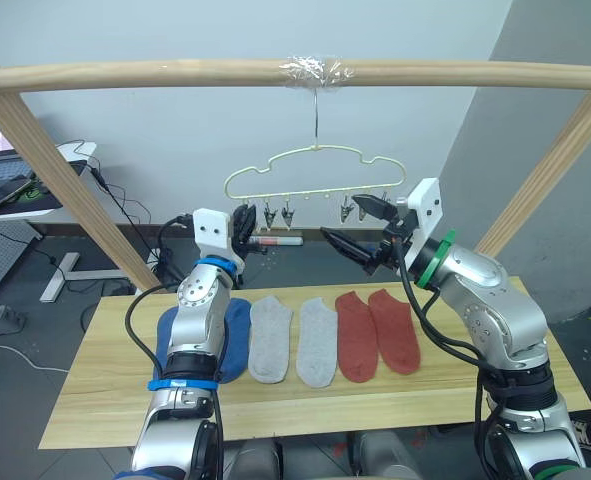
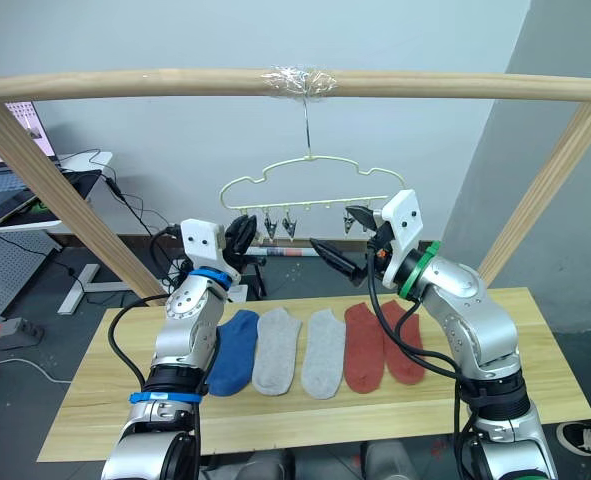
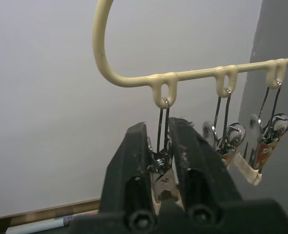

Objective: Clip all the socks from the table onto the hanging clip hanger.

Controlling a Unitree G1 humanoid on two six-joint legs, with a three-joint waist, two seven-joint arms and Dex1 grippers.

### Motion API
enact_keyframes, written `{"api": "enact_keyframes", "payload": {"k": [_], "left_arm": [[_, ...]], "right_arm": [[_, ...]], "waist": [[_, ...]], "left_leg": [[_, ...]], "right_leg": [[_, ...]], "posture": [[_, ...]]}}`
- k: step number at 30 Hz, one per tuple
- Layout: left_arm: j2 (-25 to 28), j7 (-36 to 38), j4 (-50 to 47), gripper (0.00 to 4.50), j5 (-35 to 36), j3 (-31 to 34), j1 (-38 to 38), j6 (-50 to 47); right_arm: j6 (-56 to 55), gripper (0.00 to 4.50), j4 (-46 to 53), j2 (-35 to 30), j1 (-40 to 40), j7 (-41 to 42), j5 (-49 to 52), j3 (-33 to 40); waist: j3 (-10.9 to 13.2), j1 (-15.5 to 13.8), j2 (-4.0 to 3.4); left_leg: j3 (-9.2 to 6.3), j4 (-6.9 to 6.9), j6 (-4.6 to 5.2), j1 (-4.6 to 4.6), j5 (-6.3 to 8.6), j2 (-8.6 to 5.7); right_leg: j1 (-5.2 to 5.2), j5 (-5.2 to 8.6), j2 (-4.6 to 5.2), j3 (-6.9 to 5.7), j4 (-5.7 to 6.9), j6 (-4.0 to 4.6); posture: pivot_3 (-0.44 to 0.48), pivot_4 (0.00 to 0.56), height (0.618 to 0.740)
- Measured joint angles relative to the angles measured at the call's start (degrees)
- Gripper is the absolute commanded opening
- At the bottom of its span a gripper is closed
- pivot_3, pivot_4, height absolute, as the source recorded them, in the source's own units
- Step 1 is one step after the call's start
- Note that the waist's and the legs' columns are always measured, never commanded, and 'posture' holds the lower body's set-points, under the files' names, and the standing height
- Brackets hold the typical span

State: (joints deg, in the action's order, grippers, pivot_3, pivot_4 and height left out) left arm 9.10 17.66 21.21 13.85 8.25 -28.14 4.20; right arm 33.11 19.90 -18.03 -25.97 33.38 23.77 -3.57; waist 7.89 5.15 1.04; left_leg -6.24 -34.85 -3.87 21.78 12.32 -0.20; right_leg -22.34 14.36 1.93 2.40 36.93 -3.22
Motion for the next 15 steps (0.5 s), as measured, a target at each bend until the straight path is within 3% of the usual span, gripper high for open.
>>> {"api": "enact_keyframes", "payload": {"k": [6, 15], "left_arm": [[0.11, -0.12, 0.00, 0.01, -0.05, 0.00, -0.39, 0.09], [1.55, -0.03, -2.43, 0.01, -0.35, -0.09, 0.82, -2.35]], "right_arm": [[-0.10, 4.50, -0.68, -3.63, 3.32, -0.20, -3.21, -1.34], [0.15, 4.50, -15.42, -8.31, 9.52, -5.89, -16.85, -7.08]], "waist": [[0.17, -0.08, 0.06], [0.77, -0.03, 0.13]], "left_leg": [[0.00, 0.00, 0.00, 0.03, 0.00, 0.00], [0.02, 0.02, 0.00, -0.01, 0.00, 0.02]], "right_leg": [[0.00, 0.02, 0.01, 0.00, -0.03, -0.03], [-0.01, 0.02, 0.00, 0.01, 0.01, -0.02]], "posture": [[-0.123, 0.127, 0.740], [-0.099, 0.139, 0.740]]}}
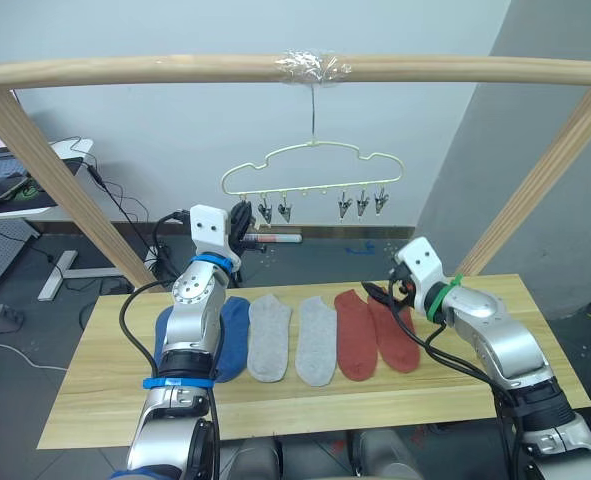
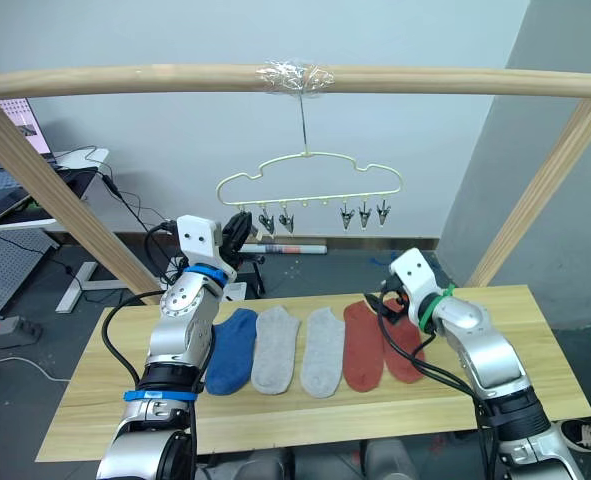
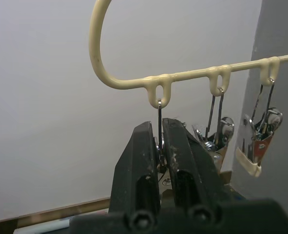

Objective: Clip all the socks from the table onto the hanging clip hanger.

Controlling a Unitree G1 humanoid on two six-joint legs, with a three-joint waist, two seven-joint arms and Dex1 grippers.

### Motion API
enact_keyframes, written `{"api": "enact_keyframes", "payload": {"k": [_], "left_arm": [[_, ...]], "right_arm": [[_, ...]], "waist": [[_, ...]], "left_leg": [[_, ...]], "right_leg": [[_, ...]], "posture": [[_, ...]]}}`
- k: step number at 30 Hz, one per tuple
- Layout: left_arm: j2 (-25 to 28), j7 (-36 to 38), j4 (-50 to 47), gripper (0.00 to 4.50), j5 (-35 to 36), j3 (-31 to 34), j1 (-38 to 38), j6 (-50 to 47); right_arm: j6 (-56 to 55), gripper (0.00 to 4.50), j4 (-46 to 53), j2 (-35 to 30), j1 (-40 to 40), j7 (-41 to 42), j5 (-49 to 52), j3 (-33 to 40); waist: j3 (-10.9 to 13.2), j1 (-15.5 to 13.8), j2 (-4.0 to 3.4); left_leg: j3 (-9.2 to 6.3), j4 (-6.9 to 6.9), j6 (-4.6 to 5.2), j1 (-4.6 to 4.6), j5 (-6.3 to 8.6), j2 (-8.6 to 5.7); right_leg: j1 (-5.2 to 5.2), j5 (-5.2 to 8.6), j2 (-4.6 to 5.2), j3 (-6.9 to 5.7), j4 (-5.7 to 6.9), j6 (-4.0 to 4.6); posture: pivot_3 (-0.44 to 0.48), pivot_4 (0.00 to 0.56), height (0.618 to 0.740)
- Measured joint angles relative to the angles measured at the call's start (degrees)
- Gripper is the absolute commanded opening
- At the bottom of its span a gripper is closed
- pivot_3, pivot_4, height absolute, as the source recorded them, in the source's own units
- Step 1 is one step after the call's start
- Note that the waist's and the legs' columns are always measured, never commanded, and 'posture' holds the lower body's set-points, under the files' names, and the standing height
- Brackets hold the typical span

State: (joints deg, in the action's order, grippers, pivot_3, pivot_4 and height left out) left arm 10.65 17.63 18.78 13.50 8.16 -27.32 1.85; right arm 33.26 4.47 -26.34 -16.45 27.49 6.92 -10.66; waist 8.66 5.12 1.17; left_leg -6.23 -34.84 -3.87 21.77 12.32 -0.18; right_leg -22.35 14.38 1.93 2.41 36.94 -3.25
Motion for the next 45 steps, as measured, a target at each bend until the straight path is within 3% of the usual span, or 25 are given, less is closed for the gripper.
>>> {"api": "enact_keyframes", "payload": {"k": [10, 20, 24, 32, 34, 37, 41, 45], "left_arm": [[-0.18, -0.08, -6.59, 0.01, 0.18, -0.53, 3.57, -3.60], [-0.24, -0.69, -10.59, 0.01, 0.54, -0.56, 5.79, -6.39], [-0.39, -1.27, -10.72, 0.00, 0.64, -0.51, 5.50, -6.80], [-0.40, -1.27, -10.72, 0.00, 0.89, -0.47, 5.22, -7.47], [-0.43, -1.27, -10.98, 0.00, 1.58, -0.42, 5.22, -7.91], [-0.71, -1.13, -11.90, 0.00, 3.49, 0.24, 5.23, -9.76], [-0.85, -0.53, -12.82, 0.00, 8.56, 2.03, 5.06, -14.47], [-1.87, 0.01, -14.37, 0.00, 21.77, 7.56, 3.85, -26.15]], "right_arm": [[-2.22, 4.50, -22.25, 7.44, -2.88, -7.68, -4.07, 0.89], [-6.99, 4.50, -30.23, 8.80, -3.13, -7.64, -5.17, 3.04], [-8.25, 3.56, -32.44, 9.66, -3.43, -6.32, -4.05, 4.78], [-10.24, 0.61, -33.27, 9.64, -2.78, -3.62, -3.43, 5.16], [-10.25, 0.05, -31.83, 9.32, -1.78, -3.00, -3.40, 5.16], [-9.16, 0.05, -27.60, 7.39, 1.32, -1.32, -3.09, 5.31], [-2.68, 0.05, -14.88, 3.67, 6.46, 5.23, 1.71, 6.27], [8.96, 0.05, -0.58, 2.07, 6.35, 10.13, 10.74, 8.20]], "waist": [[0.42, -0.13, -0.05], [0.45, -0.10, -0.08], [0.45, -0.10, -0.08], [0.44, -0.13, -0.07], [0.43, -0.20, -0.07], [0.43, -0.36, -0.07], [0.44, -0.02, -0.09], [0.45, 0.12, -0.09]], "left_leg": [[0.01, -0.03, 0.00, -0.01, 0.00, -0.01], [0.01, -0.03, 0.00, -0.05, 0.00, 0.00], [0.02, -0.04, 0.00, -0.09, -0.01, 0.00], [0.02, -0.03, 0.00, -0.08, 0.00, 0.00], [0.02, -0.04, 0.00, -0.07, -0.01, -0.01], [0.02, -0.03, 0.00, -0.03, 0.00, -0.02], [0.03, -0.03, 0.00, -0.05, 0.00, 0.02], [0.00, -0.06, 0.00, -0.10, 0.00, 0.10]], "right_leg": [[0.02, -0.02, 0.00, 0.03, 0.04, -0.01], [0.04, -0.02, -0.01, 0.03, 0.05, -0.02], [0.07, -0.03, -0.01, 0.04, 0.06, -0.03], [0.07, -0.03, -0.01, 0.04, 0.04, -0.04], [0.08, -0.04, 0.00, 0.04, 0.04, -0.04], [0.05, -0.03, 0.01, 0.04, 0.02, -0.05], [0.02, -0.03, -0.01, 0.06, 0.05, -0.05], [0.06, -0.03, -0.12, 0.05, 0.13, -0.05]], "posture": [[-0.062, 0.143, 0.740], [-0.054, 0.142, 0.740], [-0.054, 0.139, 0.740], [-0.047, 0.129, 0.740], [-0.046, 0.126, 0.740], [-0.048, 0.125, 0.740], [-0.053, 0.125, 0.740], [-0.067, 0.123, 0.740]]}}
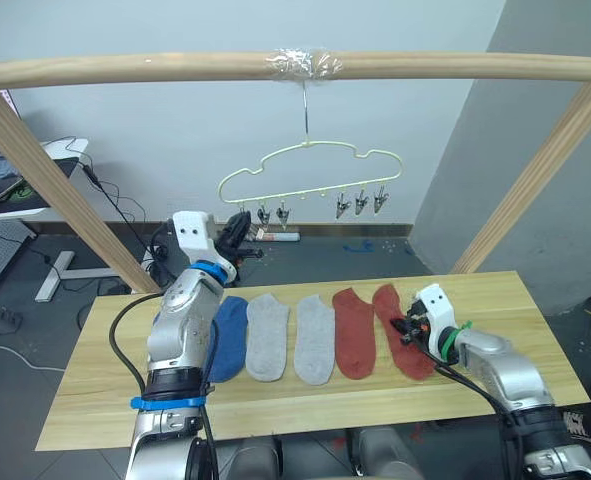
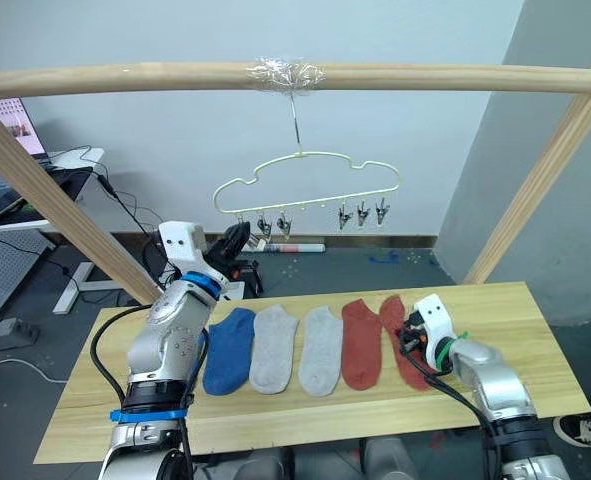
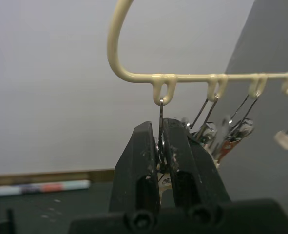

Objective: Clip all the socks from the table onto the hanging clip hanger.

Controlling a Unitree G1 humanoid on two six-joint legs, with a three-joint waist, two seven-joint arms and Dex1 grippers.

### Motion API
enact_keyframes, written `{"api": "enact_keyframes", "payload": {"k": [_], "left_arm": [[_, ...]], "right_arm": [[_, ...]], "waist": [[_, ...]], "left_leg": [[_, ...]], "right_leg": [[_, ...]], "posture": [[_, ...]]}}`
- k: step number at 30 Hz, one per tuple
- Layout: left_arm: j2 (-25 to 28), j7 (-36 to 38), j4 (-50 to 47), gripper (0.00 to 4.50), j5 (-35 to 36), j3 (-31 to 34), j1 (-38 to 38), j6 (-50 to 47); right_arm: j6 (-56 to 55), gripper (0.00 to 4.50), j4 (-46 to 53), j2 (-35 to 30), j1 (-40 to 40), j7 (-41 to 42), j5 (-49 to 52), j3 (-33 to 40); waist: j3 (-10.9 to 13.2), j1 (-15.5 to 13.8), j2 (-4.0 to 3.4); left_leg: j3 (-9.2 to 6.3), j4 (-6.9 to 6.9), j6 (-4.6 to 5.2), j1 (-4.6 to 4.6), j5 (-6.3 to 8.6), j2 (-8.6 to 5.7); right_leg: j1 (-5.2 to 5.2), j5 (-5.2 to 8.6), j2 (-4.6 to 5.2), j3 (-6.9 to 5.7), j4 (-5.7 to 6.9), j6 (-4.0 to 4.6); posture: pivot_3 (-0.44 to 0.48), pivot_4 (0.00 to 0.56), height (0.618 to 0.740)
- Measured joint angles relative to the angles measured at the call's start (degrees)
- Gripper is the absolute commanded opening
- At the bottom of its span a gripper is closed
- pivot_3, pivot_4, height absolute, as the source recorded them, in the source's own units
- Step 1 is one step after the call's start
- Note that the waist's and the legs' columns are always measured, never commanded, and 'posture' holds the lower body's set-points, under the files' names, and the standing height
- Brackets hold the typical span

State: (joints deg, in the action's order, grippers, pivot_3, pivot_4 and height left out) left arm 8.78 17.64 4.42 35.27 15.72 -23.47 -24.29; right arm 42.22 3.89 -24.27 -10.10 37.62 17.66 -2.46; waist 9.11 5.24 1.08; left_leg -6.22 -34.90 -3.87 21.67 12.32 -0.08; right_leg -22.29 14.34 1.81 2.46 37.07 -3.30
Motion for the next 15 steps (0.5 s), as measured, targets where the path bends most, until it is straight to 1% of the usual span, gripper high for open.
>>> {"api": "enact_keyframes", "payload": {"k": [3, 7, 11, 15], "left_arm": [[-0.07, -0.22, -0.51, 0.00, 11.90, 4.42, -0.46, -10.09], [0.58, -2.11, -1.14, 0.00, 22.61, 8.18, -0.61, -19.20], [2.14, -3.49, -2.50, 0.00, 26.78, 9.01, -0.39, -23.41], [2.39, -4.43, -3.68, 0.00, 27.79, 8.96, 0.18, -25.02]], "right_arm": [[9.68, 0.05, 7.28, 2.47, -3.27, 0.69, 7.23, 0.71], [15.92, 0.05, 9.51, 8.82, -7.62, -1.65, 11.25, -0.80], [17.18, 0.05, 8.04, 13.19, -10.27, -4.10, 11.60, -2.86], [17.21, 0.05, 5.75, 17.92, -14.37, -6.25, 12.40, -3.00]], "waist": [[0.00, 0.09, 0.00], [0.00, -0.01, 0.00], [0.00, -0.27, 0.00], [0.00, -0.27, 0.00]], "left_leg": [[-0.03, 0.00, 0.00, -0.01, 0.00, 0.11], [-0.09, 0.03, -0.01, 0.09, 0.01, 0.15], [-0.06, 0.02, -0.05, 0.20, 0.03, 0.13], [-0.08, 0.02, -0.05, 0.18, 0.03, 0.15]], "right_leg": [[-0.01, 0.00, -0.12, -0.02, -0.01, 0.01], [-0.06, 0.00, -0.18, -0.07, -0.08, 0.02], [-0.13, 0.00, -0.15, -0.03, -0.15, 0.03], [-0.16, -0.01, -0.17, -0.06, -0.10, 0.05]], "posture": [[-0.068, 0.122, 0.740], [-0.064, 0.117, 0.740], [-0.059, 0.114, 0.740], [-0.056, 0.112, 0.740]]}}
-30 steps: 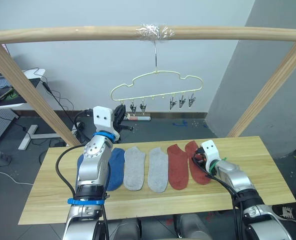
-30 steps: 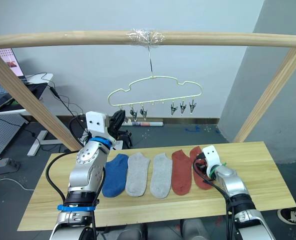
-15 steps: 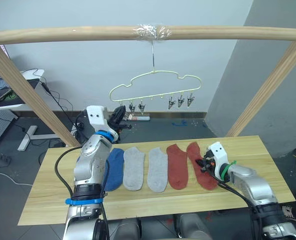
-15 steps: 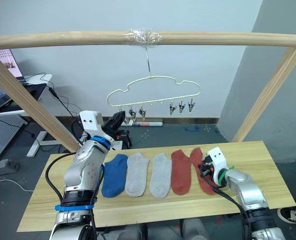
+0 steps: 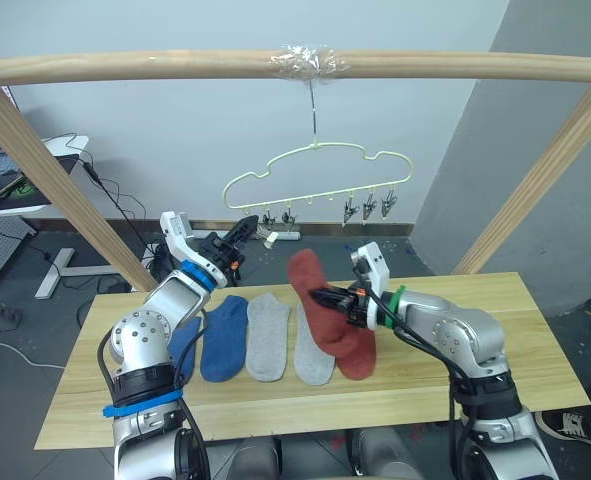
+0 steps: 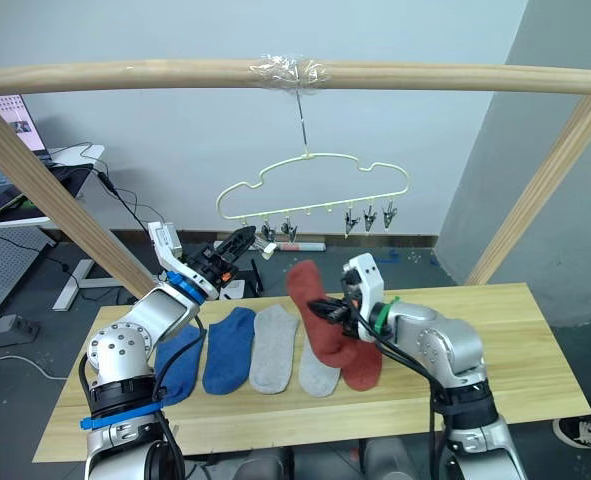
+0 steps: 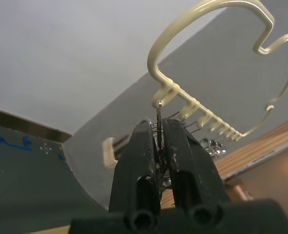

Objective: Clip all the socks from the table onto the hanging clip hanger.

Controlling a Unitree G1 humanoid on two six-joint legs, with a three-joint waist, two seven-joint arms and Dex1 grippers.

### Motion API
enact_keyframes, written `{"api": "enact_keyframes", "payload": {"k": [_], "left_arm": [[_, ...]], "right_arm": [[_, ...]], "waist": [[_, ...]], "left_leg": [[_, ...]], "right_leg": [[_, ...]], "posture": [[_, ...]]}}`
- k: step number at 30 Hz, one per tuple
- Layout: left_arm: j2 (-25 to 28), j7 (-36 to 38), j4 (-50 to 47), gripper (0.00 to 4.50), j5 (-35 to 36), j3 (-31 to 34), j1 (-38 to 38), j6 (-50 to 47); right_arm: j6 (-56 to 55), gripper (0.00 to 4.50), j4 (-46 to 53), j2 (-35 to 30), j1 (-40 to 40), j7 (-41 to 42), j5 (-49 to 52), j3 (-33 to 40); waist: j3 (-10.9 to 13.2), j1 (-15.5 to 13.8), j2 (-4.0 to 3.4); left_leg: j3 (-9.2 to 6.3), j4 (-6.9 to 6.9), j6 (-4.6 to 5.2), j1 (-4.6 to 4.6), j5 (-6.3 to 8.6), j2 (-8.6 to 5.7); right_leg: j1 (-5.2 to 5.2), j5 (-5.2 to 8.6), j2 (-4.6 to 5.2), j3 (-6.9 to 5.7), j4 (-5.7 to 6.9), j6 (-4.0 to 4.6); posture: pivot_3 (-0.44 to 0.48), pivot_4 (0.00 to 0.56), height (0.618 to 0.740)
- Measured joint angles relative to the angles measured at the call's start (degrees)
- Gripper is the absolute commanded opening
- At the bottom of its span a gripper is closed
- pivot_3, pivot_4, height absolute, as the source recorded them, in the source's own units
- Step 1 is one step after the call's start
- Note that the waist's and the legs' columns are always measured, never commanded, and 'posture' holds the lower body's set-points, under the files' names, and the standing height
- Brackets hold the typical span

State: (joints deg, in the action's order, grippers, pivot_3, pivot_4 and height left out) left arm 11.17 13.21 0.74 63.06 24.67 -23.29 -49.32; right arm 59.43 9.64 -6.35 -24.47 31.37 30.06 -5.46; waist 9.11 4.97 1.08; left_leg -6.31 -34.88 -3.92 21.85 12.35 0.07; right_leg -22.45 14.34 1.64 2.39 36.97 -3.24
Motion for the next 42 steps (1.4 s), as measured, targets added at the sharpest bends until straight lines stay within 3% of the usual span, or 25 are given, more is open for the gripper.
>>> {"api": "enact_keyframes", "payload": {"k": [6, 19, 33, 34, 37, 42], "left_arm": [[-0.02, -0.11, -0.63, 0.00, 0.03, -0.10, 0.29, -0.26], [0.00, 0.99, -3.36, 0.00, 1.26, -0.79, 2.84, -0.17], [3.27, 2.64, -4.87, 4.42, 1.05, -0.76, 5.49, 0.71], [4.00, 2.82, -5.18, 4.47, 0.70, -0.95, 5.91, 0.75], [6.55, 4.09, -6.97, 4.50, -1.15, -2.29, 7.36, 0.96], [7.29, 5.70, -9.31, 4.50, -3.72, -5.01, 8.04, 1.47]], "right_arm": [[-0.35, 0.05, -3.79, 3.68, -3.24, -1.12, 0.44, -0.02], [-1.36, 0.05, -7.52, 5.48, -5.66, -1.65, 0.57, 1.27], [-2.76, 0.00, -7.52, 5.24, -5.58, -1.22, -0.07, -2.83], [-2.87, 0.00, -7.51, 4.64, -5.56, -0.67, -0.43, -4.29], [-2.88, 0.78, -7.60, 3.31, -5.34, 0.97, -1.25, -7.53], [-3.39, 2.47, -9.38, 3.43, -6.22, 1.47, -1.86, -8.41]], "waist": [[0.00, -0.13, 0.00], [0.00, -0.18, 0.00], [0.00, -0.28, -0.01], [0.00, -0.28, -0.01], [0.01, -0.29, -0.01], [0.01, -0.43, 0.00]], "left_leg": [[0.03, 0.00, 0.00, 0.02, 0.00, 0.00], [0.04, 0.02, 0.00, 0.08, 0.00, 0.02], [0.05, 0.03, 0.00, 0.18, 0.00, 0.02], [0.05, 0.03, 0.00, 0.17, 0.00, 0.02], [0.05, 0.04, 0.00, 0.19, 0.00, 0.02], [0.05, 0.04, -0.01, 0.19, 0.00, 0.02]], "right_leg": [[0.00, 0.00, 0.00, 0.02, -0.04, 0.01], [-0.12, 0.00, -0.01, 0.03, 0.00, 0.03], [-0.21, 0.00, -0.01, 0.04, -0.01, 0.03], [-0.21, 0.00, -0.01, 0.04, -0.01, 0.03], [-0.25, 0.01, -0.01, 0.04, 0.00, 0.04], [-0.25, -0.01, -0.01, 0.03, 0.00, 0.06]], "posture": [[-0.047, 0.112, 0.740], [-0.028, 0.117, 0.740], [-0.018, 0.120, 0.740], [-0.018, 0.120, 0.740], [-0.014, 0.122, 0.740], [-0.010, 0.122, 0.740]]}}
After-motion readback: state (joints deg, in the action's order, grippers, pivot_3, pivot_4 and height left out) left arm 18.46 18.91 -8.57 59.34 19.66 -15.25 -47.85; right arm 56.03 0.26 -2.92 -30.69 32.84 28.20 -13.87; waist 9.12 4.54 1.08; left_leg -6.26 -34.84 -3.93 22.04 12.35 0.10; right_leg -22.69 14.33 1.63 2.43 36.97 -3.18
